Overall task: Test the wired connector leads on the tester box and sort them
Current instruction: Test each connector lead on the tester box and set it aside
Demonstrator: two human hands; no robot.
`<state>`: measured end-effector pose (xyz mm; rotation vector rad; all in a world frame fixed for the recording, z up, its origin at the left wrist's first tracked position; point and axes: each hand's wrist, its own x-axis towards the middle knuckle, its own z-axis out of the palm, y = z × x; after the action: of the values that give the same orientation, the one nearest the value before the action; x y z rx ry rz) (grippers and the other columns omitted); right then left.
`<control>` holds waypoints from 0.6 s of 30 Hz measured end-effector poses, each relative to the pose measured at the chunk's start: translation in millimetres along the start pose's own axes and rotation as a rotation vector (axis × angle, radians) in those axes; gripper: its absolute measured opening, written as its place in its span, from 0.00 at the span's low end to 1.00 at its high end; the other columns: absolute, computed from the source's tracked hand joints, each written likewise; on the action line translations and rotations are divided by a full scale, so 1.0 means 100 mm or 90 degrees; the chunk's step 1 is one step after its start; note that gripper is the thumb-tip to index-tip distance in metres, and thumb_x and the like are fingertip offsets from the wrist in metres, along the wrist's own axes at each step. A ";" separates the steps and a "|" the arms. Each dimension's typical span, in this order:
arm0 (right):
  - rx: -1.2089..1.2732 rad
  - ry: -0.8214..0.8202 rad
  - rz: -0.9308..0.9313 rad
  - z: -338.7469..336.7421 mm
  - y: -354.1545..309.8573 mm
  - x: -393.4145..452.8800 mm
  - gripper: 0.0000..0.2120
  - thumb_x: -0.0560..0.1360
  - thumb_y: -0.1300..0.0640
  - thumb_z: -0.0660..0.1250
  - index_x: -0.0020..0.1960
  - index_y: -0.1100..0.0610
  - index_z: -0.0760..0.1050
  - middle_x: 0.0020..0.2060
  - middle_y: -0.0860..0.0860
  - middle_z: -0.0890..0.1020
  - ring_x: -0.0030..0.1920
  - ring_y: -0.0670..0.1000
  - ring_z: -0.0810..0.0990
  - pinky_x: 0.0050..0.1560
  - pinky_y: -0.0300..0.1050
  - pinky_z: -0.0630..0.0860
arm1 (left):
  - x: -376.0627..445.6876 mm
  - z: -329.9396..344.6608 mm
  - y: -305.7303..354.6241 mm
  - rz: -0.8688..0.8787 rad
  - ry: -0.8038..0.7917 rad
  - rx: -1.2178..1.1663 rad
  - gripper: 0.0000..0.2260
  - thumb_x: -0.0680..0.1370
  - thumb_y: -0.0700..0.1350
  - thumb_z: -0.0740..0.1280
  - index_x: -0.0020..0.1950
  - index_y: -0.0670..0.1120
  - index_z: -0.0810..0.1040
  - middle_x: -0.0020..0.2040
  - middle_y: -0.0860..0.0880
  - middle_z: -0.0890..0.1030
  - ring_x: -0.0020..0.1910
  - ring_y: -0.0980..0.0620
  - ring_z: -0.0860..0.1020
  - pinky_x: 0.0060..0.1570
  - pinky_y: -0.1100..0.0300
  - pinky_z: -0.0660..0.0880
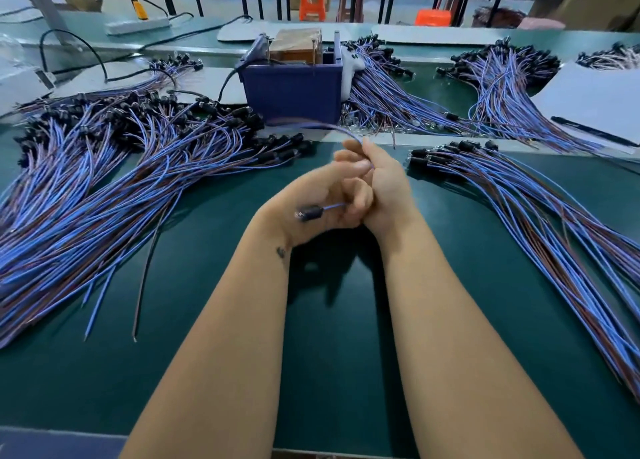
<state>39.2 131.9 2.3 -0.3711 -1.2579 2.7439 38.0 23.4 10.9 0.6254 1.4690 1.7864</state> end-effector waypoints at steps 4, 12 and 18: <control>0.053 0.031 -0.041 -0.08 -0.05 0.01 0.12 0.82 0.57 0.56 0.45 0.60 0.75 0.22 0.47 0.69 0.21 0.45 0.66 0.23 0.35 0.63 | -0.05 -0.08 0.01 0.018 -0.034 0.012 0.18 0.77 0.49 0.58 0.38 0.43 0.85 0.43 0.45 0.82 0.45 0.50 0.79 0.51 0.61 0.75; -0.088 -0.066 -0.002 0.02 0.03 -0.04 0.12 0.80 0.61 0.53 0.46 0.61 0.73 0.20 0.48 0.68 0.19 0.45 0.63 0.25 0.36 0.60 | 0.01 -0.33 -0.04 0.146 0.409 0.084 0.13 0.82 0.43 0.59 0.47 0.47 0.83 0.41 0.51 0.83 0.40 0.53 0.80 0.41 0.62 0.77; -0.391 -0.014 -0.158 0.16 0.26 -0.09 0.12 0.80 0.65 0.58 0.45 0.60 0.78 0.32 0.54 0.81 0.30 0.48 0.79 0.33 0.43 0.79 | 0.10 -0.19 -0.09 0.176 0.432 0.040 0.11 0.81 0.36 0.60 0.46 0.43 0.81 0.28 0.50 0.77 0.24 0.56 0.72 0.24 0.67 0.69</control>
<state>43.9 101.2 -5.8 -0.2066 -1.9858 2.1167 19.4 20.2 -2.8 0.2581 1.9565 2.3168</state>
